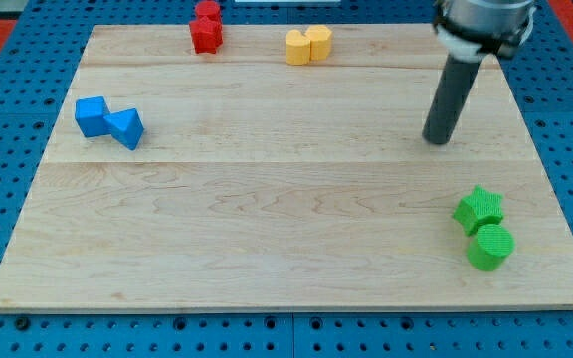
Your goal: Separate the hexagon from the heart
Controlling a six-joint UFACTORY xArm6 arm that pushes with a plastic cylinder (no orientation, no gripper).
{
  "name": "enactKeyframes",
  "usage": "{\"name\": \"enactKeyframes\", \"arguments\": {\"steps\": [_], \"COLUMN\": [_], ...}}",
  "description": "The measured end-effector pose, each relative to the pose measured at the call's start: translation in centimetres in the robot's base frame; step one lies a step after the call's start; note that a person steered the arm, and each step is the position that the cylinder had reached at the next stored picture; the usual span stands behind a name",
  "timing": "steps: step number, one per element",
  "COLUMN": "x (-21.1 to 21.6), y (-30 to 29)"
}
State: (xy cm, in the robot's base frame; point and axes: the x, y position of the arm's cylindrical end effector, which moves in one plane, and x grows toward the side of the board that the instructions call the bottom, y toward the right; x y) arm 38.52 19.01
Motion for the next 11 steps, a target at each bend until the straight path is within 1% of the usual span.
{"name": "enactKeyframes", "arguments": {"steps": [2,3,4,5,7,8,9,10,11], "x": [-12.2,-17.8,-19.4,-19.3,-19.3,-18.0,-15.3,-11.2,-8.9], "y": [6.6,4.8,2.0,-3.5,-17.9,-19.0,-16.2,-15.8,-13.3]}}
